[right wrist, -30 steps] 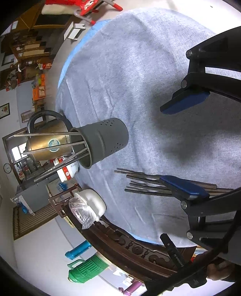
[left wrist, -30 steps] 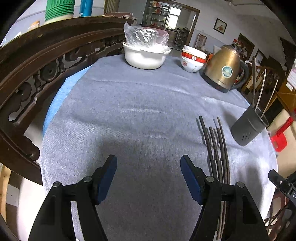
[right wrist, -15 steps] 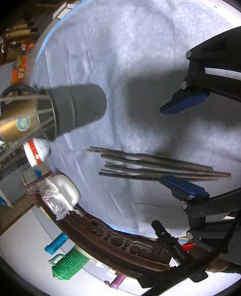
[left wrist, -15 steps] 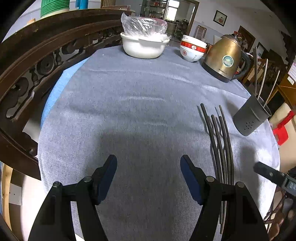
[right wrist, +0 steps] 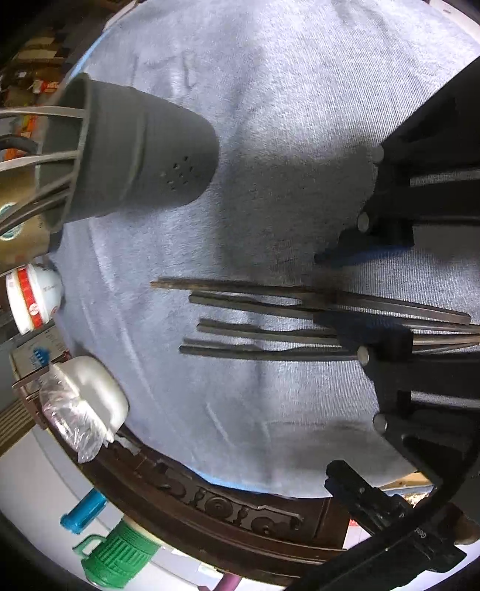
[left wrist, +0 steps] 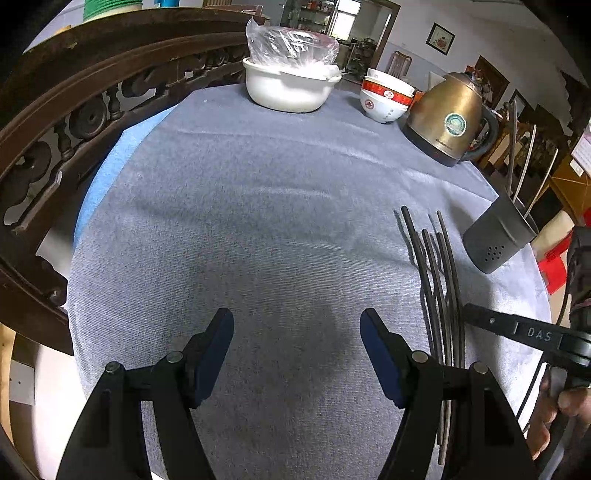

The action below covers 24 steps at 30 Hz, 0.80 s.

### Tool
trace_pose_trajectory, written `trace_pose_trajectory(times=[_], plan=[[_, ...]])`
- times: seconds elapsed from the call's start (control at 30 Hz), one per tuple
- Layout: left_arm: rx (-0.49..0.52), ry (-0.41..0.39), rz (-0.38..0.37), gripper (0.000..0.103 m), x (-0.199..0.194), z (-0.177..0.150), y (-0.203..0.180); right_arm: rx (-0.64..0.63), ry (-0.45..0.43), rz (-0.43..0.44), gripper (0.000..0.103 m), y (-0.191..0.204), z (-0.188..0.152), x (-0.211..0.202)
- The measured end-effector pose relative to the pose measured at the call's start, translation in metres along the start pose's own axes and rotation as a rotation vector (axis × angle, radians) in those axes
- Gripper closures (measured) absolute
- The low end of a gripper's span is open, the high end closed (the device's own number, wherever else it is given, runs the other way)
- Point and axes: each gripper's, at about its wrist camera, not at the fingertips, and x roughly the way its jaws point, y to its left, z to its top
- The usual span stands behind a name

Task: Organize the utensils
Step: 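Grasp a dark chopstick with the right gripper while the left gripper grasps another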

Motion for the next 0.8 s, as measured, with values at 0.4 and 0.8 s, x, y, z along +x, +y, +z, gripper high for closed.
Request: trace_pose_trajectory(times=[0.4,0.8], plan=[[0.013,0.039,-0.024,0.031,0.005,0.001,-0.007,-0.043,0.053,-0.009,0.085,0.008,0.004,0.01],[0.016,0.072,-0.045,0.031,0.001,-0.001,-0.015,-0.097,0.122,-0.026,0.096,-0.002,0.006,0.006]])
